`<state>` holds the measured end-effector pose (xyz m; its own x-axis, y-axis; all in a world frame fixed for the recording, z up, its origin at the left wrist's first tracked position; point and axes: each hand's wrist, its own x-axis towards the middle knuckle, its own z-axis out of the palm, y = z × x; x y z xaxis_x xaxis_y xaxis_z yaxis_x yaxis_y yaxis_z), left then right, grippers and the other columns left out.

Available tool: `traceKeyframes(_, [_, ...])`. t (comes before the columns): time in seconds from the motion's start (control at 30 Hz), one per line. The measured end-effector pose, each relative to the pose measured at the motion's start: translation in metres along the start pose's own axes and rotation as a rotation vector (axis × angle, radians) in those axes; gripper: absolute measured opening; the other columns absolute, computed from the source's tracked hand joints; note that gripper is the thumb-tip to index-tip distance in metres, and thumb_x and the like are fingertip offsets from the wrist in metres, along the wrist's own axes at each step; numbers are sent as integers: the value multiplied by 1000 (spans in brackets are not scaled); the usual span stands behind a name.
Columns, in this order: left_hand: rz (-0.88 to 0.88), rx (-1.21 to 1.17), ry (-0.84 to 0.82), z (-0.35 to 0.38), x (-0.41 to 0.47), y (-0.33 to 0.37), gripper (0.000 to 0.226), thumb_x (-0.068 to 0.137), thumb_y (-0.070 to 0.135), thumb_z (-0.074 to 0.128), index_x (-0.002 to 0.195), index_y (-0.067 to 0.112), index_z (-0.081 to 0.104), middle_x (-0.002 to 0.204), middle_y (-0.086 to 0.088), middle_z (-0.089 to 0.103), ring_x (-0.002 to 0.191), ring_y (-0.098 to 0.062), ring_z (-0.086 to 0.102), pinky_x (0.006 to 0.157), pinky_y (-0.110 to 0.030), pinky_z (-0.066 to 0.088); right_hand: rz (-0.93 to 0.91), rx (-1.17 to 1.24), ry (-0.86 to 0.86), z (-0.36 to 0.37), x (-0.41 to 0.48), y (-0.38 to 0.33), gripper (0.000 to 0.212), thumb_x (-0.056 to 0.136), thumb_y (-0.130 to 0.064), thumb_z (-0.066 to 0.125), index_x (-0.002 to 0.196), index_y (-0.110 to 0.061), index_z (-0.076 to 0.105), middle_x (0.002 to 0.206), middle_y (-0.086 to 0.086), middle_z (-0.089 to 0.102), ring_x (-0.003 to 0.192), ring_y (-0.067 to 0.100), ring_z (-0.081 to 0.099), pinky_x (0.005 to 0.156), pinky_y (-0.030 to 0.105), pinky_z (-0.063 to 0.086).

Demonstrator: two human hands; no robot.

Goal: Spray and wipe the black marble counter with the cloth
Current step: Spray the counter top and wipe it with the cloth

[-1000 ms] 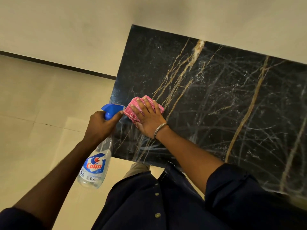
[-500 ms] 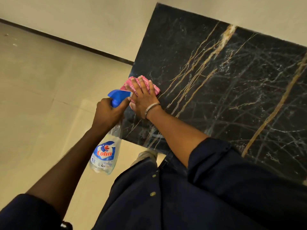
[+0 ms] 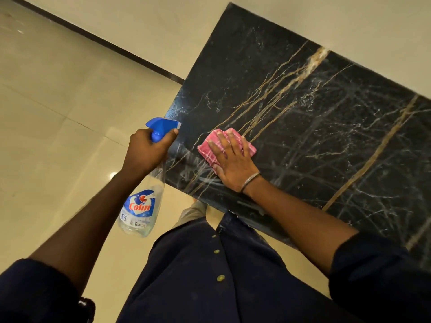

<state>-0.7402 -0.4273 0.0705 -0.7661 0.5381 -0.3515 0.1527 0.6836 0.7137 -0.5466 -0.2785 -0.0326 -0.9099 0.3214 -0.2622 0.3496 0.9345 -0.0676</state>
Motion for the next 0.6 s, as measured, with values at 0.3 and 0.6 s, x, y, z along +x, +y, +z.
traceKeyframes(0.3, [-30,26,62,-10,-4,-7,72,82,72,54,83,0,65,73,-24,68,67,-39,67,75,-54,58,-179,-45,-78,-39,117,-84,65,102,-49,26,158,-24,6,165,9,-13,150,35,-12,118,59,-6])
traceKeyframes(0.6, [-41,-15,93,-12,-15,-23,78,76,76,52,85,-1,66,69,-25,66,64,-42,66,71,-57,57,-320,-33,-44,-17,54,-57,72,98,-46,34,158,-21,3,165,15,-1,151,38,-2,118,61,3])
